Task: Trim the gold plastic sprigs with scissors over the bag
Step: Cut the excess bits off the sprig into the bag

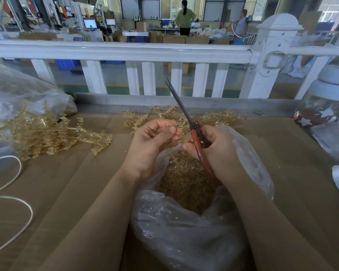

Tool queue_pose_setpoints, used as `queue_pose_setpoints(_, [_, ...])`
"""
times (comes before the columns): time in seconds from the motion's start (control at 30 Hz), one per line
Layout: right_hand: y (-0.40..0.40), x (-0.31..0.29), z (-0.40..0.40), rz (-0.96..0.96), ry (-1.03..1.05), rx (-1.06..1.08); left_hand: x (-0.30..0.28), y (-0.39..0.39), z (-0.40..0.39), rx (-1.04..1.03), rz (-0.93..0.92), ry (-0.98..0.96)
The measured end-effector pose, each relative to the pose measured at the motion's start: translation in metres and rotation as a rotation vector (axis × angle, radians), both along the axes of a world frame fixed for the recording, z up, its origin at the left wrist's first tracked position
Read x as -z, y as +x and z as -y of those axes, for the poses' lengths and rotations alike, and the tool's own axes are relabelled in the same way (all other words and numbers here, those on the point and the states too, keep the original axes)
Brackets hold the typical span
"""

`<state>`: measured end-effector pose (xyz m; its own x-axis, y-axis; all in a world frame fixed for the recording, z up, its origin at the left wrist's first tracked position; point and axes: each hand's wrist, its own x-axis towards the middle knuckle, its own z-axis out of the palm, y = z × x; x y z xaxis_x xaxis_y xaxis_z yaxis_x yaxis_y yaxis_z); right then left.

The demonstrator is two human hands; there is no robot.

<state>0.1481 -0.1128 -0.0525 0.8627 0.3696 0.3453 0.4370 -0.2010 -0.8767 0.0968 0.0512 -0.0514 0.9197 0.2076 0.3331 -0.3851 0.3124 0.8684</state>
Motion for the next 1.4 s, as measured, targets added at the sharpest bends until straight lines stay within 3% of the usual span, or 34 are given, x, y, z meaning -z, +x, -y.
queue_pose_setpoints(0.23, [-0.002, -0.002, 0.003, -0.07, 0.098, -0.04, 0.0, -0.001, 0.002, 0.064, -0.023, -0.077])
queue_pose_setpoints(0.37, [-0.002, -0.003, 0.006, -0.083, 0.231, 0.012, -0.003, -0.003, 0.0, 0.102, -0.155, -0.108])
queue_pose_setpoints(0.57, [-0.001, -0.007, 0.012, -0.073, 0.361, 0.059, 0.005, -0.005, 0.007, 0.179, -0.152, 0.131])
queue_pose_setpoints(0.73, [-0.001, -0.006, 0.009, -0.072, 0.362, 0.074, 0.002, -0.005, 0.007, 0.168, -0.179, 0.118])
queue_pose_setpoints(1.13, [-0.004, -0.003, 0.005, 0.047, -0.043, 0.098, -0.001, 0.0, -0.003, -0.053, -0.179, -0.084])
queue_pose_setpoints(1.4, [0.0, 0.005, 0.005, 0.287, -0.342, 0.209, -0.002, 0.002, -0.007, -0.121, -0.082, -0.144])
